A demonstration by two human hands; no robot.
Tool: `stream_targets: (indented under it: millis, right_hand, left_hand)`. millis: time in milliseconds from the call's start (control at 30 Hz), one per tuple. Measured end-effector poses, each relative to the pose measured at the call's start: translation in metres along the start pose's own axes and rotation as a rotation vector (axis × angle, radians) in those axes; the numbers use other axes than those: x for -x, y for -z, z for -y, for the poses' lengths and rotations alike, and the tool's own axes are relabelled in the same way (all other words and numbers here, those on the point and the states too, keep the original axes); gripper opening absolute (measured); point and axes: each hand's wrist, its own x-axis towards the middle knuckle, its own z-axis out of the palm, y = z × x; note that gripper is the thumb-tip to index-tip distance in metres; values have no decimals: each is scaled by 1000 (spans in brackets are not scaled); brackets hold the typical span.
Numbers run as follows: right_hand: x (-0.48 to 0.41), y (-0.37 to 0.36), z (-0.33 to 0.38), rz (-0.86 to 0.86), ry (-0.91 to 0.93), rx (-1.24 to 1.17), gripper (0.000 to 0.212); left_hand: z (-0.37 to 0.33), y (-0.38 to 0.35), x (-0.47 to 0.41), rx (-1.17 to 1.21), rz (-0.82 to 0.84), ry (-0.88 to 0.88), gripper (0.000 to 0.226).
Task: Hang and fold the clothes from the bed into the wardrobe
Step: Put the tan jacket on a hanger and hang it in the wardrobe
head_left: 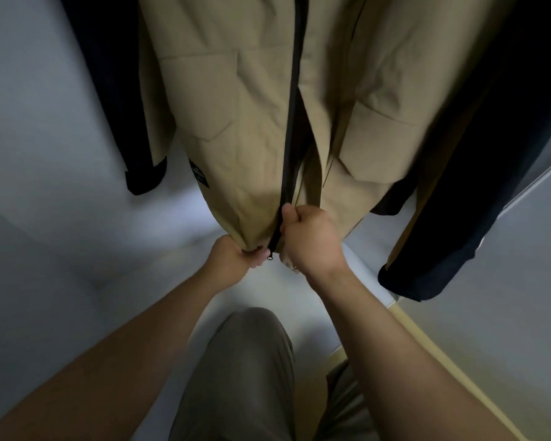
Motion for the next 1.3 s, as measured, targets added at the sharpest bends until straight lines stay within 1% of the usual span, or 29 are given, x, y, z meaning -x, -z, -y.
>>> stream_targets:
  millis: [33,100,133,167,200,233,267,300,333,367,400,433,467,600,633,700,767,833,867,900,967,1000,1067,1100,1167,1200,1300]
  right_hand:
    - [1,3,2,1,14,10,40]
    - [1,6,0,16,-27,22,43]
    - [1,6,-3,41,-61,38,42]
    - [1,5,-7,65,-83,57,40]
    - [1,5,-9,80,-94,66,39]
    - [2,4,-10,90,-102,62,39]
    - [4,4,-9,99,-110,56,38]
    - [5,4,-9,107,-115,56,39]
    - [5,5,-7,112,-118,61,40]
    - [6,6,-4,117,-130,68,41]
    - [7,8,-1,127,-139,70,43]
    - [6,9,2,136,-129,68,43]
    - [5,9,4,138,-106,64,43]
    - [3,4,10,150,-48,89,44]
    - [2,4,11,146,-61,70,42]
    - [-1,6,17,133,-74,69,36]
    - [-3,14,28,114,-60,87,35]
    - [-6,25,46,48,-27,57,35]
    - [-8,31,57,-1,13,40,36]
    - [-10,37,67,-46,65,26,37]
    - [-12,46,85,-95,163,19,39]
    - [-11,49,90,-98,190,24,39]
    - [-9,51,92,-95,196,44,38]
    - [-8,51,91,-90,183,60,37]
    - [-8,49,86,-88,167,73,36]
    - [-9,49,83,-93,164,76,36]
    - [-12,52,83,-117,171,68,36]
  left_hand:
    - [-6,-2,-2,16,20,58,41]
    - [-19,-1,2,-53,16,176,47]
    - [-26,0,8,-111,-25,223,51]
    - [-29,3,14,-177,-90,223,56]
    - [-29,6,18,-266,-171,153,60]
    - [-28,7,23,-364,-268,16,59]
    - [-24,9,24,-438,-347,-144,54]
    - [-23,9,26,-441,-395,-311,42]
    - [-27,7,29,-399,-384,-421,29]
    - [-30,5,29,-370,-356,-486,26]
    - [-35,3,28,-362,-330,-525,31]
    - [-41,2,26,-368,-316,-536,35]
    - [-45,1,24,-373,-327,-551,34]
    - [-51,-3,17,-410,-367,-595,9]
    - [-52,-4,16,-427,-361,-596,8]
    - [-54,-6,14,-424,-358,-600,21]
    - [-60,-5,13,-422,-345,-588,32]
    - [-64,-2,5,-443,-337,-532,27]
    - [-65,0,1,-448,-339,-480,25]
    - [-67,3,-2,-429,-330,-448,27]
    - [-73,7,-7,-424,-304,-430,33]
    - [-79,8,-7,-461,-293,-428,28]
    - [-95,13,-5,-471,-330,-482,15]
    - [-104,15,-2,-429,-350,-532,15]
    - [-123,19,5,-291,-371,-660,29]
    - [-129,20,6,-261,-384,-721,35]
    - [-136,23,7,-392,-421,-861,37]
